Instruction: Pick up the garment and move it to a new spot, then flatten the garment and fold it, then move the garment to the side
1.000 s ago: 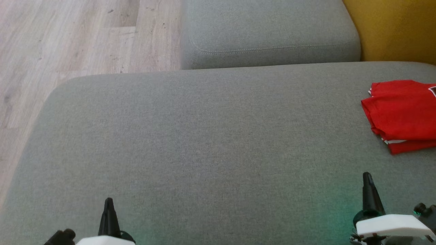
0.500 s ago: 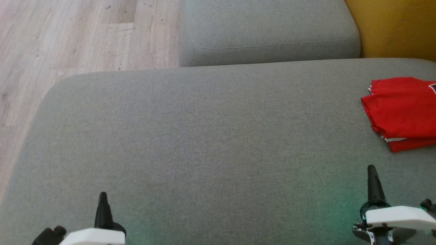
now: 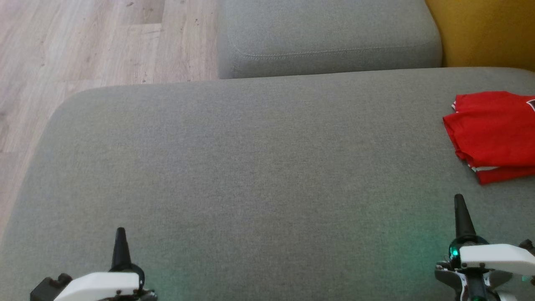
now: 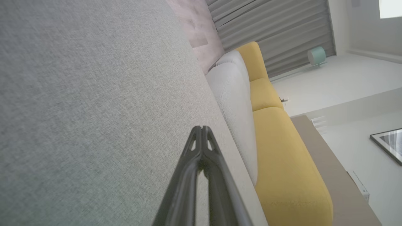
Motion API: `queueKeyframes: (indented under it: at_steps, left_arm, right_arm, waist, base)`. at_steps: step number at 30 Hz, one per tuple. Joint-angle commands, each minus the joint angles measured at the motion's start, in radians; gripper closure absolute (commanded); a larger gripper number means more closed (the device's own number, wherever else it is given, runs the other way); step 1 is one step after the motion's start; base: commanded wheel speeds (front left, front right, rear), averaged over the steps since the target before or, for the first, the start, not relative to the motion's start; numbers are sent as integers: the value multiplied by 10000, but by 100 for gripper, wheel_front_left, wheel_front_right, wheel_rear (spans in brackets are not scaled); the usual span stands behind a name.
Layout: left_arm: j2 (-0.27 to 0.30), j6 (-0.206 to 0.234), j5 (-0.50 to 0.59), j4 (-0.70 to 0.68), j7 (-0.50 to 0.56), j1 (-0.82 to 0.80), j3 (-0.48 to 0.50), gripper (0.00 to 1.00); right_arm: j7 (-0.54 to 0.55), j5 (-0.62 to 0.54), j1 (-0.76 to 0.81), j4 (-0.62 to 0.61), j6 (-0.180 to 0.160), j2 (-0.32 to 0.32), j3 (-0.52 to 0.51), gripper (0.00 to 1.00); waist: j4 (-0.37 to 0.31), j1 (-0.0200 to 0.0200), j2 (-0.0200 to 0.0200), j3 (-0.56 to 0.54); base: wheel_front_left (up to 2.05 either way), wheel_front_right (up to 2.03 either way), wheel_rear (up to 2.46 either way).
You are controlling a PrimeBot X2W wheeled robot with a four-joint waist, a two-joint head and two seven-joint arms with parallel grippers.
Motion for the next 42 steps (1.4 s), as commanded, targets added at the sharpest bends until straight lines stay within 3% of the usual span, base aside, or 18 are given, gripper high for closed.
queueKeyframes:
  at_steps: [1, 32, 42]
  left_arm:
    - [129, -90, -375, -261, 81, -691, 443, 100]
    - [101, -698, -3956, -99, 988, -1489, 1282, 100]
    - [68, -698, -3917, -96, 1025, -1492, 1328, 100]
  right_arm:
    - [90, 396, -556, -290, -6, -256, 75, 100]
    - [974, 4006, -1348, -124, -7, -250, -320, 100]
    - [1006, 3972, -1351, -122, -7, -222, -360, 100]
  waist:
    - [-7, 0, 0, 17]
    - [-103, 0, 0, 276]
    - [-103, 0, 0, 275]
  base:
    - [0, 0, 0]
    - [0, 0, 0]
    - [0, 0, 0]
